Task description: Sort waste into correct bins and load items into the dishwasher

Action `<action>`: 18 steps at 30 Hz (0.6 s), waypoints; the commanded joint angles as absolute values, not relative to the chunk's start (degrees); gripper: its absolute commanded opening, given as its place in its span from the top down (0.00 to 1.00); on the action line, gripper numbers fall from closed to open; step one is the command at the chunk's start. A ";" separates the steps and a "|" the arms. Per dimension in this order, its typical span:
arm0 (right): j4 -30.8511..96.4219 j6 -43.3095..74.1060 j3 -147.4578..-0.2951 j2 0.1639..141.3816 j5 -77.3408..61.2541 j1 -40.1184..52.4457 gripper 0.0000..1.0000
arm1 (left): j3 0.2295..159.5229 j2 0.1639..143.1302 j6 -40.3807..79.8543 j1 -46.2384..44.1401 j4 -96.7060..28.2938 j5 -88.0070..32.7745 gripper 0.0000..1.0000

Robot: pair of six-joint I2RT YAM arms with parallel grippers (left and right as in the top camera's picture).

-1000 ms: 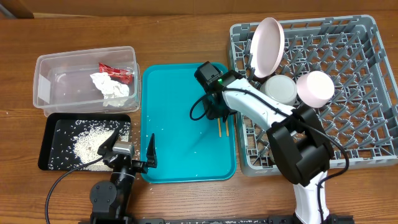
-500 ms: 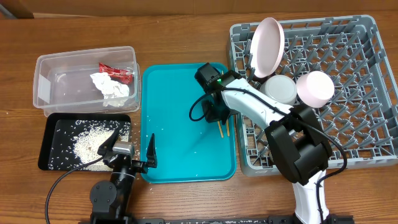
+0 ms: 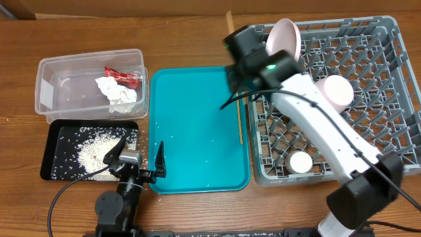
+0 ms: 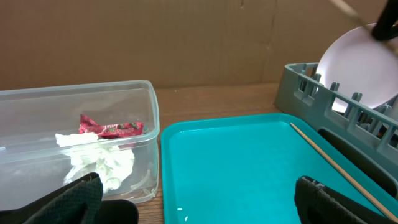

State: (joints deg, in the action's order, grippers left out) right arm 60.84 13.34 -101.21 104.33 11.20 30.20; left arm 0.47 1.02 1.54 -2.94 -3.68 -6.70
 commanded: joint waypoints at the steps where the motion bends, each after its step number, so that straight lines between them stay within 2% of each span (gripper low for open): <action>1: 60.47 9.69 -97.71 106.80 13.91 26.09 0.96 | 0.32 0.64 2.33 -2.59 -3.84 -7.09 0.00; 6: 59.53 8.62 -94.02 108.16 13.74 23.66 0.93 | 0.32 0.64 2.33 -2.59 -3.84 -7.07 0.00; 7: 59.79 7.01 -94.04 108.14 12.69 23.66 0.86 | 0.32 0.64 2.33 -2.59 -3.84 -7.07 0.00; 8: 60.42 5.63 -94.37 108.07 11.97 24.16 0.73 | 0.32 0.64 2.33 -2.59 -3.84 -7.07 0.00; 10: 61.87 5.61 -94.85 107.96 11.94 25.58 0.64 | 0.32 0.64 2.35 -2.59 -3.84 -7.07 0.00; 18: 62.19 5.96 -94.87 107.98 5.19 32.49 0.62 | 0.32 0.64 2.33 -2.59 -3.84 -7.07 0.00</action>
State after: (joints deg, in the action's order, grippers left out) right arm 62.98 6.35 -93.65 109.03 9.47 29.17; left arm 0.47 1.02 1.54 -2.94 -3.68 -6.70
